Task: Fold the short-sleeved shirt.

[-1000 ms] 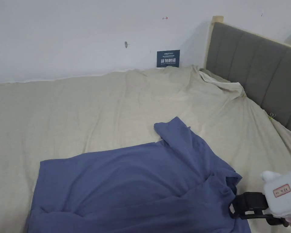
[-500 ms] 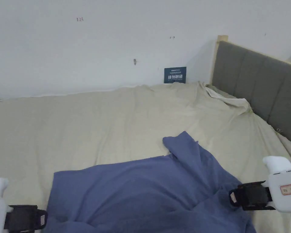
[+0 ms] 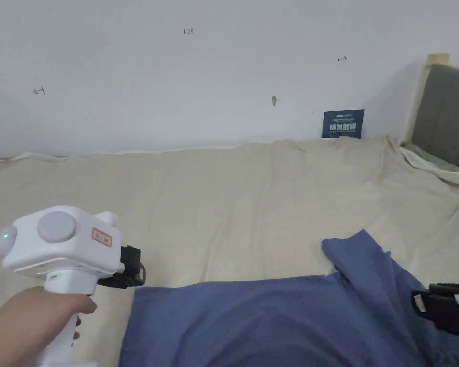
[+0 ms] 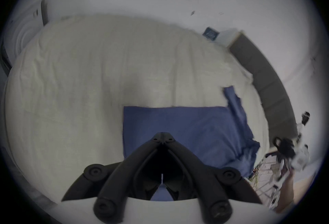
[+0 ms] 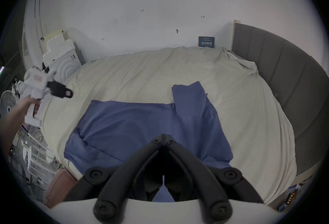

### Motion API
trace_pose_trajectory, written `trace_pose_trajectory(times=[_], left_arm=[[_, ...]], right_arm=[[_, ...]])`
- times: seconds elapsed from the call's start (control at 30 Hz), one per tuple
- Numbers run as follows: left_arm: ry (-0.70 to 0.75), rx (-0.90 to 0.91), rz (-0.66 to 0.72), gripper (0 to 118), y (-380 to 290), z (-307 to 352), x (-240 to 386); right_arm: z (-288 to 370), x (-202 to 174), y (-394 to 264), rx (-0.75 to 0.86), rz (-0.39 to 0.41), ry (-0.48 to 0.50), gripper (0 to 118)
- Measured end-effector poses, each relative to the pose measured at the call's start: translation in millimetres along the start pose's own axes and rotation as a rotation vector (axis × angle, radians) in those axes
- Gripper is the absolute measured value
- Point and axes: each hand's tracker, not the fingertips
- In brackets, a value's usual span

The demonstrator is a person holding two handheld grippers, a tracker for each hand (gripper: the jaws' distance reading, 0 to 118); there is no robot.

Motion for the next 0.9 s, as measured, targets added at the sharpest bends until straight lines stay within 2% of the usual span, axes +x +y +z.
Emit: trace_pose_trajectory(times=[0.1,0.23,0.3,0.37,0.4,0.47,0.53,0.7,0.77,0.8,0.83,0.87,0.9], left_arm=[[0.145,-0.064,-0.07,0,29.1,-40.2,1.2],[0.273,-0.227,-0.057,45,37.0,-77.8,-1.1],[0.281,-0.172,-0.058,72,31.8,-86.4,0.1],[0.245,-0.126,-0.013,79,41.8,-103.0,-13.6],[0.214,-0.129,0.048,79,46.0,-110.4,-20.6],[0.189,-0.162,0.081,79,47.2,-121.3,-21.0],[0.25,-0.194,0.027,79,40.7,-123.5,-10.6],[0.277,-0.198,-0.022,79,45.3,-141.0,-5.6],[0.292,-0.202,-0.051,75,46.9,-141.1,-1.5],[0.3,-0.217,-0.068,62,46.6,-140.3,0.2],[0.321,-0.231,-0.086,39,45.6,-138.5,2.1],[0.307,-0.23,-0.089,22,44.3,-135.3,4.9],[0.303,-0.223,-0.105,11,45.8,-136.5,6.9]], right_arm=[[-16.4,11.2,-4.2,-0.029,-0.025,0.035,0],[-29.9,19.9,-17.8,-0.08,-0.075,0.102,0],[-36.7,24.1,-25.3,-0.104,-0.079,0.102,0],[-43.9,27.7,-34.0,-0.129,-0.079,0.095,0],[-46.7,29.7,-37.2,-0.137,-0.078,0.094,0],[-52.7,31.0,-41.9,-0.157,-0.076,0.088,0],[-56.1,33.7,-44.3,-0.167,-0.083,0.085,0],[-59.3,34.5,-47.0,-0.179,-0.103,0.102,0],[-62.8,35.1,-48.9,-0.194,-0.097,0.094,0],[-63.9,35.1,-49.6,-0.2,-0.093,0.091,0],[-64.2,35.1,-50.0,-0.205,-0.09,0.089,0],[-64.7,34.2,-50.3,-0.207,-0.085,0.088,0],[-64.9,33.9,-50.5,-0.207,-0.083,0.087,0]])
